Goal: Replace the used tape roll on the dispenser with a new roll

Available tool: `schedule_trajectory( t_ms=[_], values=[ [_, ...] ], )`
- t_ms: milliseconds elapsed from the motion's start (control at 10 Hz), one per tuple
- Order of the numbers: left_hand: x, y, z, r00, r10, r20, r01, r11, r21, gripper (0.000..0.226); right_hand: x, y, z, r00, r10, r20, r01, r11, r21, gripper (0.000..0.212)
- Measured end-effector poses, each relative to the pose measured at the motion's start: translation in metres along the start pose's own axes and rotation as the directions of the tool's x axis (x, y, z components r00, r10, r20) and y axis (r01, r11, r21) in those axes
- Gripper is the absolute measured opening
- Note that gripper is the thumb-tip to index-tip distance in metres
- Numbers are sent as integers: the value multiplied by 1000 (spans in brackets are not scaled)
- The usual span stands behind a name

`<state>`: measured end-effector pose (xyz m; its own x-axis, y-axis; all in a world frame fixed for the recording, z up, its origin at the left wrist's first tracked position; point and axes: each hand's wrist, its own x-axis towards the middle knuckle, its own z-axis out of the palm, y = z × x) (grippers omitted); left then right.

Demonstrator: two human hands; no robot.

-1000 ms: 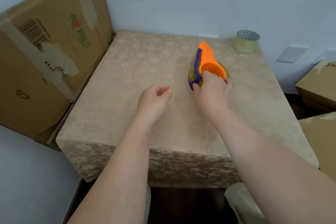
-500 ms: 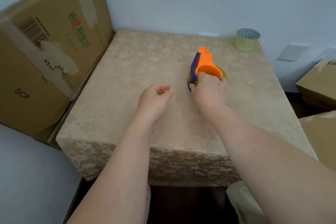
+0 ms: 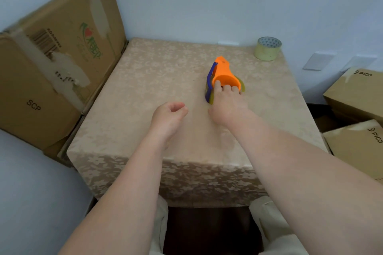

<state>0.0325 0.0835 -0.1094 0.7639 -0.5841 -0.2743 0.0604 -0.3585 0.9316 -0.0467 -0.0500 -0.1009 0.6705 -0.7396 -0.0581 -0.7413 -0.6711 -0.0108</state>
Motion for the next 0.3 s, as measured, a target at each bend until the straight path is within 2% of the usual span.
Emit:
schedule_trajectory(
  t_ms=[100, 200, 300],
  values=[
    [-13, 4, -4, 1000, -20, -11, 21, 999, 39, 34, -12, 10, -17, 995, -68, -69, 72, 996, 58, 46],
    [-25, 23, -9, 1000, -5, 29, 3, 998, 59, 33, -22, 12, -39, 997, -37, -64, 51, 974, 222, 37],
    [-48, 57, -18, 997, 43, 63, -46, 997, 61, 32, -35, 10, -64, 999, -18, -40, 29, 957, 287, 17]
  ],
)
